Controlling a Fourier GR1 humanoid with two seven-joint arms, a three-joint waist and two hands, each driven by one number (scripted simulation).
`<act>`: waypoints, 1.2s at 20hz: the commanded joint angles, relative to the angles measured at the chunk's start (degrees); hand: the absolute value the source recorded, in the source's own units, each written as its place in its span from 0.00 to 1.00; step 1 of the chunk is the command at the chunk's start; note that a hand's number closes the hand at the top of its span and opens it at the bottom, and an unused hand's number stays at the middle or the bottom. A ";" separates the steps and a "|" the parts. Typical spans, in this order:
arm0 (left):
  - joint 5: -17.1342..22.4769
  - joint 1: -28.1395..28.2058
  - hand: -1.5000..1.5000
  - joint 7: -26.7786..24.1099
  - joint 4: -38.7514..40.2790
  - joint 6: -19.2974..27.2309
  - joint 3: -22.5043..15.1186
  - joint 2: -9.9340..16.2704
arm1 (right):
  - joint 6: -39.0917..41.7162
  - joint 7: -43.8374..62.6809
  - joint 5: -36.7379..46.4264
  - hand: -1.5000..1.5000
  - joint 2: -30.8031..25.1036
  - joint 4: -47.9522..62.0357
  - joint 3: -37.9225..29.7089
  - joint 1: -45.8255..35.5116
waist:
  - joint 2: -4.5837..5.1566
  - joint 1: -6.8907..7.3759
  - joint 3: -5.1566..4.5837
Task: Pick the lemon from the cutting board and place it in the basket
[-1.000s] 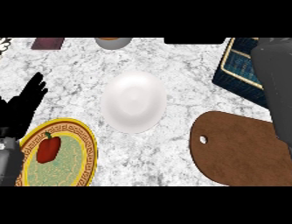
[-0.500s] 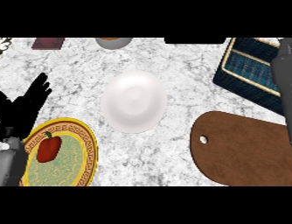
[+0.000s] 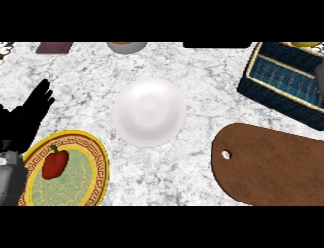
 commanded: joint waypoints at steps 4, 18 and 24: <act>-1.33 1.80 0.50 -1.41 -0.47 0.88 -0.27 -0.96 | -1.59 -8.40 -5.56 0.00 0.23 -0.69 -1.40 1.09 | -0.18 -0.32 -0.02; -1.85 1.80 0.50 -1.21 0.16 2.02 -0.08 -1.68 | -2.04 -7.69 -26.10 0.00 -6.40 -19.26 -20.03 15.46 | -0.51 -1.93 0.02; -0.06 3.09 0.50 0.81 -3.25 0.76 1.54 0.15 | 15.29 -7.28 -39.08 0.00 -12.70 -28.34 -28.21 30.43 | -0.76 -2.52 0.04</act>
